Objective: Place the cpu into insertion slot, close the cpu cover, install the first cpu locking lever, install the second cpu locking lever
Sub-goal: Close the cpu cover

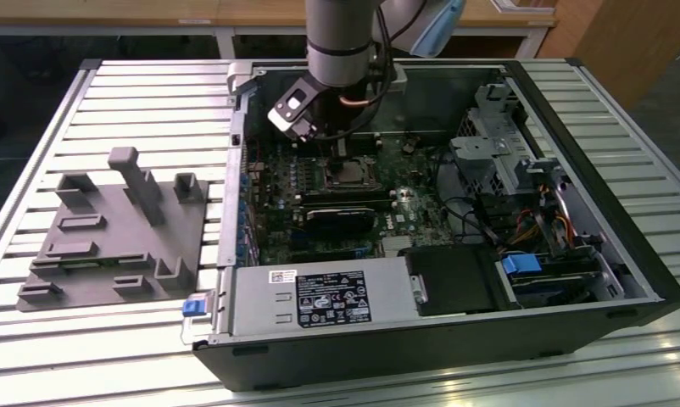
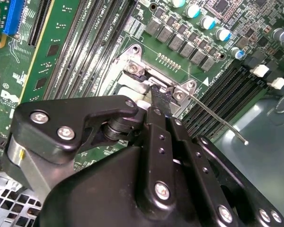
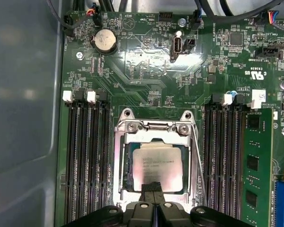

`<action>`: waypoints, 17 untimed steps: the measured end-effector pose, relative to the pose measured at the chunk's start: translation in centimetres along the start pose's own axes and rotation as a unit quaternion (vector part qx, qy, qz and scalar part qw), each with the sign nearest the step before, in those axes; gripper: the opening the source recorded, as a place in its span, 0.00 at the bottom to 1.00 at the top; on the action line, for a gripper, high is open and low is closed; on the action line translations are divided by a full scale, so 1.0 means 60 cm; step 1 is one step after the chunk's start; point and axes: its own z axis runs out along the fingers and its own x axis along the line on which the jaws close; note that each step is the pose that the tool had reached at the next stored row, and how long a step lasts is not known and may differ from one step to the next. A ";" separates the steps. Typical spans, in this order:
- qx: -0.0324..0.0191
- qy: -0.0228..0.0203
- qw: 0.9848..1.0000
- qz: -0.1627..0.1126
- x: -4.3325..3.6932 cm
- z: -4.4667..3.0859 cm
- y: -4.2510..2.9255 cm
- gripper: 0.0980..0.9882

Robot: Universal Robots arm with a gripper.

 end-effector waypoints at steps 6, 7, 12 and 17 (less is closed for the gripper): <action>0.000 0.000 1.000 0.000 0.000 0.004 0.001 0.01; 0.000 0.000 1.000 0.000 0.000 0.004 0.001 0.01; 0.000 0.000 1.000 0.000 0.001 0.007 0.006 0.01; -0.001 0.000 1.000 0.000 0.004 0.008 0.011 0.01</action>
